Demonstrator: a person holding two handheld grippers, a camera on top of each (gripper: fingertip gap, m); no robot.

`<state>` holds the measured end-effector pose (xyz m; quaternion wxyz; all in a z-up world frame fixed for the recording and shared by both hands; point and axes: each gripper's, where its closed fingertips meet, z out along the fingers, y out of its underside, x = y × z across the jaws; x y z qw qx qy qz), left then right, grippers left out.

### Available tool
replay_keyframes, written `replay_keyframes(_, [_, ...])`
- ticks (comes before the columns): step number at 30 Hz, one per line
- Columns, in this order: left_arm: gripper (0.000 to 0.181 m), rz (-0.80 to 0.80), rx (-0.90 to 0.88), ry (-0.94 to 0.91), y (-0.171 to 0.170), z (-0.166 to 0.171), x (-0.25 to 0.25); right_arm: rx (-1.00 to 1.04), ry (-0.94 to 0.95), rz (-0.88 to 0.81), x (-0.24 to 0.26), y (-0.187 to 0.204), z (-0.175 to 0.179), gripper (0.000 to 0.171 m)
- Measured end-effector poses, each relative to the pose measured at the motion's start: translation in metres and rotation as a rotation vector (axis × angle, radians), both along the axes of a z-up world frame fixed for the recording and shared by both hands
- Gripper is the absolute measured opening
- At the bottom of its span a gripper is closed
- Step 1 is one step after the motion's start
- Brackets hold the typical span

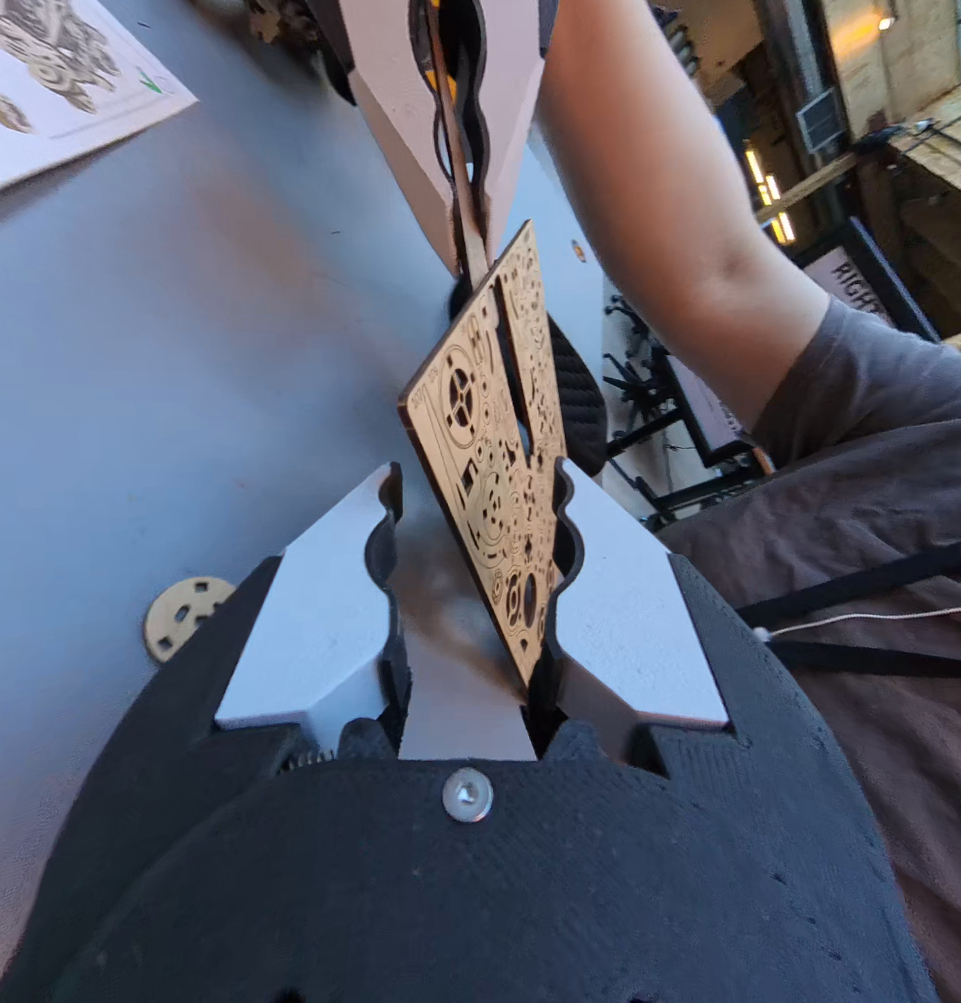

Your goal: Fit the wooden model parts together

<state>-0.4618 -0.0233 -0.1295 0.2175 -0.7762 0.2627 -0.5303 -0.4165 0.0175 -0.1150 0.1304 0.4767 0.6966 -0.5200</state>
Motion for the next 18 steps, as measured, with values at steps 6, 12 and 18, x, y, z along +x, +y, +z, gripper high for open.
replay_keyframes(6, [0.037, -0.128, -0.105, -0.121, -0.008, 0.005, 0.024, 0.018, 0.025, 0.006, -0.001, -0.002, 0.006, 0.005])
replay_keyframes(12, [0.011, -0.151, -0.057, -0.169, -0.005, 0.008, 0.024, 0.031, 0.029, 0.011, -0.002, -0.004, 0.005, 0.004])
replay_keyframes(18, [0.006, -0.175, -0.059, -0.176, -0.005, 0.009, 0.024, 0.073, 0.033, 0.021, -0.006, -0.006, 0.004, 0.005])
